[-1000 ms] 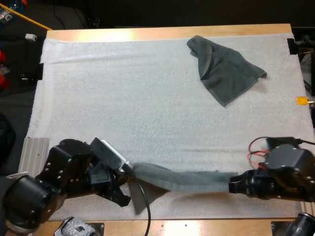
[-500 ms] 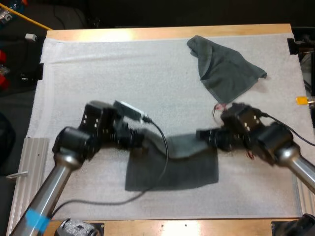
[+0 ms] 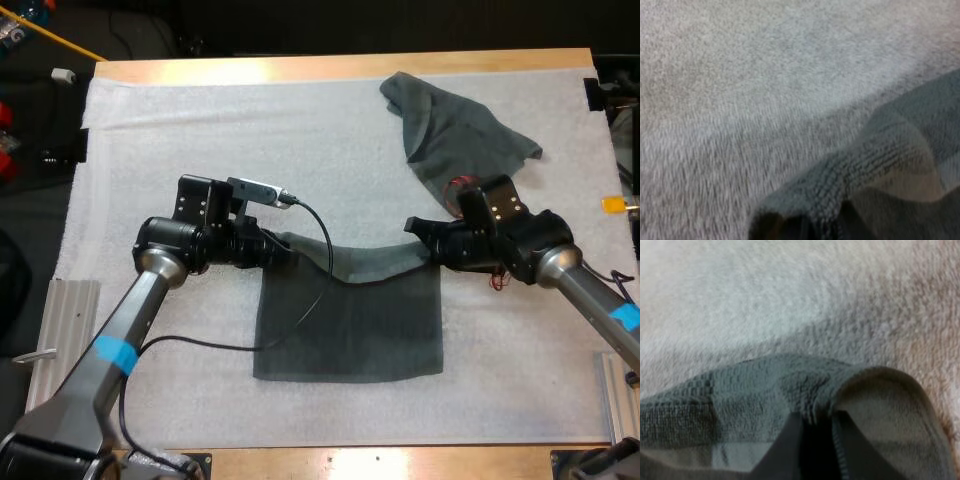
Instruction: Pick towel from pile, fold and stack
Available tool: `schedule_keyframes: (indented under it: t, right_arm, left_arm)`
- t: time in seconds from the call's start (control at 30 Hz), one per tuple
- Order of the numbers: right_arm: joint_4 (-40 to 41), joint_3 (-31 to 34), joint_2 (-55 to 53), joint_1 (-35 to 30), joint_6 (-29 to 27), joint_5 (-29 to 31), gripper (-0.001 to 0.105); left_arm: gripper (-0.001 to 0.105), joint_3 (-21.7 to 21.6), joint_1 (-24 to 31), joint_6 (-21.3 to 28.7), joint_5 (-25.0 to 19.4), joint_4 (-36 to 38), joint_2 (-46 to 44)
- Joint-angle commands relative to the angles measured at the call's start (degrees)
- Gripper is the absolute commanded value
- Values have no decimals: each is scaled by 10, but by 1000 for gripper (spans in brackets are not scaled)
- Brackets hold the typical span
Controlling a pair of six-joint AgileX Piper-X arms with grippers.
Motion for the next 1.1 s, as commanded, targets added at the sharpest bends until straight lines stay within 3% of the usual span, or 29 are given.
schedule_keyframes:
  t: [0.0,0.07,0.13,0.23,0.33,0.5,0.73,0.9,1.07]
  right_arm:
    - [-9,-2,6,-6,11,-4,0]
    - [-16,-2,16,-11,23,-8,3]
    - [-31,-2,26,-16,32,-20,14]
    - [-61,-2,39,-20,45,-31,39]
    - [-106,-2,48,-24,60,-35,56]
    - [-181,-2,54,-36,63,-35,58]
    - [-265,-2,41,-45,53,-56,58]
    - [-268,-2,9,-45,-12,-42,58]
    - [-243,-2,-29,-45,-27,-60,58]
  left_arm:
    - [3,-3,0,-6,8,-12,5]
    - [11,-3,0,-8,11,-17,16]
    - [25,-3,0,-8,11,-24,28]
    - [48,-3,0,-8,11,-40,43]
    - [61,-3,0,-8,11,-70,52]
    - [62,-7,0,-10,11,-118,53]
    - [62,-47,11,-9,11,-110,53]
    - [62,-79,33,-10,15,-76,53]
    - [61,-89,40,3,17,-28,51]
